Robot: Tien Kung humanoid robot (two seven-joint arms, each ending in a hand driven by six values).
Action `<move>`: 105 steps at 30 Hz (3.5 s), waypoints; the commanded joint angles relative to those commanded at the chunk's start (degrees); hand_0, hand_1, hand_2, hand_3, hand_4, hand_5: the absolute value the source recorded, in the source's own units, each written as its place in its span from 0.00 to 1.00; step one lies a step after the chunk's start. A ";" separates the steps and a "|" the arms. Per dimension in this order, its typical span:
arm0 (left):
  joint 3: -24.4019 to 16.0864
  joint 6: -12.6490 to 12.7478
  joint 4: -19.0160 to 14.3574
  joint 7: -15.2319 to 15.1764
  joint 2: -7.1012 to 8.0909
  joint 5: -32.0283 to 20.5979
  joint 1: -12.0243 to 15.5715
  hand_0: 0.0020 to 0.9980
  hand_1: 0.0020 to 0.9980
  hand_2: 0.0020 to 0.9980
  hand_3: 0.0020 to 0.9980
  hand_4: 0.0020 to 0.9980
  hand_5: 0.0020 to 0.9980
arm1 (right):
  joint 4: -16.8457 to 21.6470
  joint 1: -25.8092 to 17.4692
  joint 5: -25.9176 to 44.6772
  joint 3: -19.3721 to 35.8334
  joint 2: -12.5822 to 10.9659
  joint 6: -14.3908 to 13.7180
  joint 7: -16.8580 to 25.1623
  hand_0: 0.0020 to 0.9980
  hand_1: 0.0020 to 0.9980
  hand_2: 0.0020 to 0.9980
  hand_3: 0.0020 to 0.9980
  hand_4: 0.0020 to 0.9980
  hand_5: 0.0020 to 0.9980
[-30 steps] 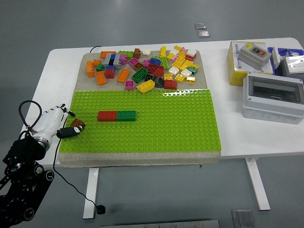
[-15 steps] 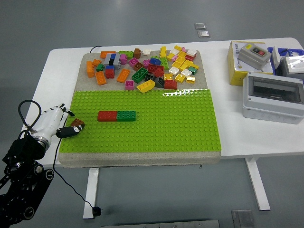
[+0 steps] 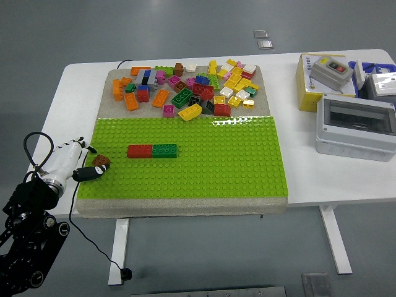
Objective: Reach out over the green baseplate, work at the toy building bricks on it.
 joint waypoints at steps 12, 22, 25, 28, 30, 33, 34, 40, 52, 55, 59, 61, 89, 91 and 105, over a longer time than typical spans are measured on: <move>-0.31 0.34 0.54 -0.18 -0.07 0.00 0.12 1.00 1.00 1.00 0.63 0.81 0.47 | 0.00 -0.04 -0.13 0.12 -0.06 0.06 0.04 0.70 0.62 0.62 0.71 0.33 0.91; -0.67 0.38 0.84 -0.27 -0.12 0.00 0.04 1.00 1.00 1.00 0.62 0.81 0.46 | 0.00 0.04 -0.08 0.02 -0.10 0.06 0.09 0.70 0.62 0.62 0.71 0.33 0.91; -0.71 0.32 0.83 -0.28 -0.12 0.00 0.08 1.00 1.00 1.00 0.62 0.81 0.46 | 0.00 0.04 -0.02 -0.02 -0.11 0.05 0.09 0.70 0.62 0.62 0.71 0.33 0.91; -0.65 0.32 0.74 -0.29 -0.10 0.00 0.10 1.00 1.00 1.00 0.62 0.81 0.46 | 0.00 0.03 -0.02 -0.01 -0.11 0.04 0.09 0.70 0.62 0.62 0.71 0.33 0.91; -0.61 0.32 0.72 -0.31 -0.09 0.00 0.11 1.00 1.00 1.00 0.62 0.81 0.46 | 0.00 0.02 -0.02 -0.01 -0.12 0.04 0.10 0.70 0.62 0.62 0.71 0.33 0.91; -0.52 0.33 0.74 -0.32 -0.09 0.00 0.13 1.00 1.00 1.00 0.60 0.80 0.45 | 0.00 0.01 0.01 0.00 -0.12 0.02 0.11 0.70 0.62 0.62 0.71 0.33 0.91; -0.49 0.34 0.75 -0.33 -0.09 0.00 0.13 1.00 1.00 1.00 0.60 0.80 0.45 | 0.00 0.01 0.02 -0.01 -0.12 0.02 0.11 0.70 0.62 0.62 0.71 0.33 0.91; -0.28 0.38 0.80 -0.39 -0.13 0.00 0.14 1.00 1.00 1.00 0.58 0.80 0.44 | 0.00 0.01 0.11 0.00 -0.12 -0.01 0.13 0.70 0.62 0.62 0.70 0.33 0.91; 0.14 0.58 0.45 -0.48 -0.23 0.00 0.38 1.00 1.00 1.00 0.57 0.80 0.43 | 0.00 -0.09 0.23 0.37 -0.18 -0.21 0.39 0.69 0.62 0.62 0.70 0.33 0.90; 0.29 0.67 0.21 -0.48 -0.21 0.00 0.45 1.00 1.00 1.00 0.57 0.80 0.43 | 0.00 -0.06 0.19 0.49 -0.22 -0.30 0.45 0.69 0.62 0.62 0.70 0.33 0.90; 0.39 0.72 -0.26 -0.43 -0.08 0.00 0.57 1.00 1.00 1.00 0.57 0.80 0.43 | 0.00 -0.07 -0.45 0.97 -0.14 -0.21 0.29 0.69 0.62 0.62 0.71 0.33 0.90; 0.38 0.70 -0.58 -0.40 0.01 0.00 0.72 1.00 1.00 1.00 0.57 0.80 0.43 | 0.00 -0.10 -0.78 1.30 -0.08 -0.16 0.19 0.69 0.62 0.62 0.71 0.33 0.90; 1.04 3.64 -0.54 -0.56 0.45 0.00 2.15 1.00 0.99 1.00 0.56 0.71 0.31 | 0.00 -0.24 -1.40 2.42 0.23 -0.25 0.23 0.70 0.62 0.62 0.70 0.33 0.90; 1.08 3.69 -0.35 -0.57 0.41 0.00 2.16 1.00 0.99 1.00 0.56 0.71 0.31 | 0.00 -0.25 -1.34 2.39 0.25 -0.30 0.24 0.70 0.62 0.62 0.70 0.33 0.90; 1.51 4.87 -0.27 -1.06 0.44 0.00 2.17 1.00 0.98 0.99 0.56 0.72 0.33 | 0.00 -0.26 -1.40 2.39 0.28 -0.35 0.25 0.70 0.62 0.62 0.70 0.33 0.90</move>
